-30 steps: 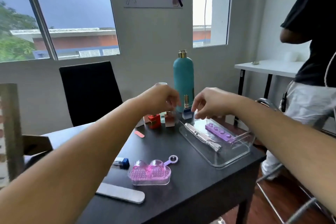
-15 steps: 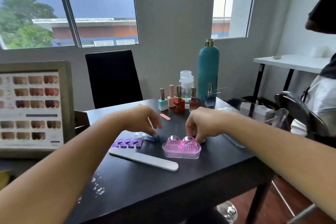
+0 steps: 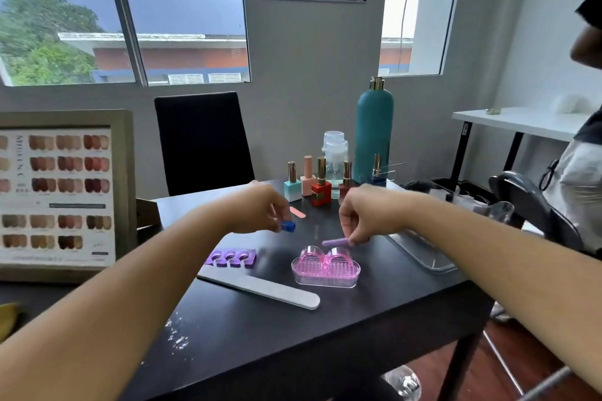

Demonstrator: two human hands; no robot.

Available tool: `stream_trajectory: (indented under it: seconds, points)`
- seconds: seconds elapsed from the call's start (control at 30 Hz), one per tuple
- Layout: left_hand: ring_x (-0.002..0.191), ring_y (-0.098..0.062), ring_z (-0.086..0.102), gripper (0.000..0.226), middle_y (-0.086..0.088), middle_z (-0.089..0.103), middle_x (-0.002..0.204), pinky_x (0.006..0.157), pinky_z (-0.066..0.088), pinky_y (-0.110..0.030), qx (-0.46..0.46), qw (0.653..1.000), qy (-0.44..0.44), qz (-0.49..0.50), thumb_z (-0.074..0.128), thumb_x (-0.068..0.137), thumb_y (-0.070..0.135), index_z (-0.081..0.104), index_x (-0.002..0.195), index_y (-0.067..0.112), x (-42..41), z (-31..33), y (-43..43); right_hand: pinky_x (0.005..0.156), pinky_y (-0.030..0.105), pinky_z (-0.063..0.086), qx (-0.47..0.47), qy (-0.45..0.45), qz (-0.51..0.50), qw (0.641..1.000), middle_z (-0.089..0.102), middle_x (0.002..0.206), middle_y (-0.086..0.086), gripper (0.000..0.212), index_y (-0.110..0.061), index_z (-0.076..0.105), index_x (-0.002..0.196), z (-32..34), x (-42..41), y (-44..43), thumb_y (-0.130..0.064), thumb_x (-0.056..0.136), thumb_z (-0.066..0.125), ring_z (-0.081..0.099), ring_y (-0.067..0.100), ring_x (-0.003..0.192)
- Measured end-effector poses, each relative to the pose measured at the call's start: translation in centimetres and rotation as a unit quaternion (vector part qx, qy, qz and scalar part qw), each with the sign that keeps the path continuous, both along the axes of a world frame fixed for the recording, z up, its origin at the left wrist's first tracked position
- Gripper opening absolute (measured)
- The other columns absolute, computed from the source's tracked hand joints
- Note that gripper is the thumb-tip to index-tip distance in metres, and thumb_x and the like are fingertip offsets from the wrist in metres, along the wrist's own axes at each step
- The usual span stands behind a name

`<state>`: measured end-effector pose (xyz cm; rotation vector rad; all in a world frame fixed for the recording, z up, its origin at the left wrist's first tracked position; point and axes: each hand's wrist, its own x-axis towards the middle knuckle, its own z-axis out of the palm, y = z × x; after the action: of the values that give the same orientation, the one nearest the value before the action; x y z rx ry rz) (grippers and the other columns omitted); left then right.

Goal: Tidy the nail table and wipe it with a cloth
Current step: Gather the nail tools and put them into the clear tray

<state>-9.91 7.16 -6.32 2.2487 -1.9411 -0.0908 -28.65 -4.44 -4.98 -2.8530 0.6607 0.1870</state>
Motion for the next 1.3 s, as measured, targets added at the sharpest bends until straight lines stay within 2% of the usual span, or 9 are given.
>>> stream_trajectory:
  seconds: [0.17,0.3,0.43,0.6,0.7,0.77,0.9,1.07,1.3]
  points:
    - [0.08,-0.008,0.059,0.015,0.004,0.071,0.093,0.073,0.039,-0.016,-0.115,0.992,-0.009,-0.04,0.067,0.082,0.014,0.073,0.095,0.019,-0.9,3.0,-2.8,0.061,0.023,0.055,-0.013,-0.112,-0.042,0.993,0.068,0.058,-0.009,0.011,-0.019,0.069,0.063,4.1,-1.8,-2.7,-0.013,0.069,0.074,0.059,-0.001,0.051]
    - [0.082,-0.004,0.056,0.019,0.006,0.07,0.098,0.078,0.037,-0.014,-0.159,0.984,0.002,-0.085,0.066,0.084,0.014,0.072,0.1,0.021,-3.4,4.3,-6.6,0.052,0.018,0.049,0.008,-0.154,-0.099,0.983,0.07,0.059,-0.004,0.009,-0.016,0.07,0.065,6.0,-4.9,-5.6,-0.013,0.07,0.077,0.063,0.003,0.051]
    - [0.085,-0.006,0.058,0.023,0.0,0.071,0.101,0.076,0.034,-0.006,-0.154,0.981,0.005,-0.118,0.064,0.081,0.009,0.073,0.101,0.019,-6.4,4.0,-10.8,0.044,0.012,0.045,0.011,-0.129,-0.165,0.978,0.067,0.051,-0.005,0.011,-0.013,0.069,0.064,5.5,-7.3,-7.8,-0.009,0.073,0.076,0.061,0.002,0.045]
    - [0.081,-0.005,0.055,0.025,0.0,0.072,0.101,0.081,0.042,-0.017,-0.133,0.979,0.011,-0.156,0.065,0.078,0.003,0.074,0.098,0.016,-8.9,2.6,-14.6,0.048,0.018,0.051,0.025,-0.07,-0.213,0.974,0.069,0.062,0.0,0.007,-0.008,0.071,0.07,3.1,-7.8,-9.2,-0.006,0.072,0.078,0.064,0.005,0.047]
    - [0.077,-0.003,0.051,0.025,0.003,0.072,0.099,0.074,0.035,-0.009,-0.107,0.98,-0.004,-0.168,0.065,0.078,0.006,0.074,0.097,0.019,-9.6,1.6,-16.2,0.059,0.028,0.059,0.016,-0.054,-0.227,0.972,0.072,0.067,0.004,0.007,-0.007,0.072,0.071,1.9,-7.8,-10.0,-0.008,0.07,0.079,0.067,0.012,0.053]
    - [0.073,-0.002,0.051,0.024,0.004,0.073,0.096,0.065,0.031,0.0,-0.079,0.981,-0.009,-0.178,0.066,0.077,0.006,0.074,0.095,0.02,-9.8,1.0,-16.9,0.054,0.025,0.056,0.027,-0.05,-0.229,0.972,0.072,0.069,0.007,0.008,-0.004,0.072,0.073,1.2,-7.7,-10.4,-0.007,0.07,0.079,0.069,0.015,0.058]
    - [0.077,-0.002,0.054,0.025,0.003,0.072,0.1,0.075,0.039,-0.012,-0.036,0.98,-0.018,-0.194,0.069,0.077,0.008,0.073,0.099,0.019,-10.0,0.3,-17.6,0.046,0.02,0.052,0.057,-0.044,-0.235,0.969,0.073,0.071,0.014,0.011,0.004,0.071,0.08,0.2,-7.6,-10.6,-0.001,0.072,0.076,0.067,0.016,0.052]
    - [0.082,-0.006,0.059,0.027,0.004,0.071,0.099,0.076,0.041,-0.015,-0.064,0.982,-0.005,-0.175,0.066,0.077,0.007,0.072,0.101,0.019,-9.7,0.8,-17.1,0.039,0.015,0.045,0.033,-0.091,-0.228,0.969,0.071,0.067,0.011,0.007,0.001,0.07,0.078,1.1,-7.5,-10.5,-0.003,0.075,0.074,0.066,0.012,0.05]
    - [0.085,-0.005,0.06,0.023,0.006,0.071,0.095,0.069,0.036,-0.006,-0.106,0.986,-0.009,-0.125,0.068,0.077,0.013,0.072,0.099,0.021,-6.6,3.6,-12.7,0.05,0.02,0.055,0.035,-0.179,-0.166,0.969,0.071,0.067,0.01,0.004,-0.005,0.07,0.073,3.4,-5.7,-7.2,-0.005,0.077,0.071,0.07,0.017,0.059]
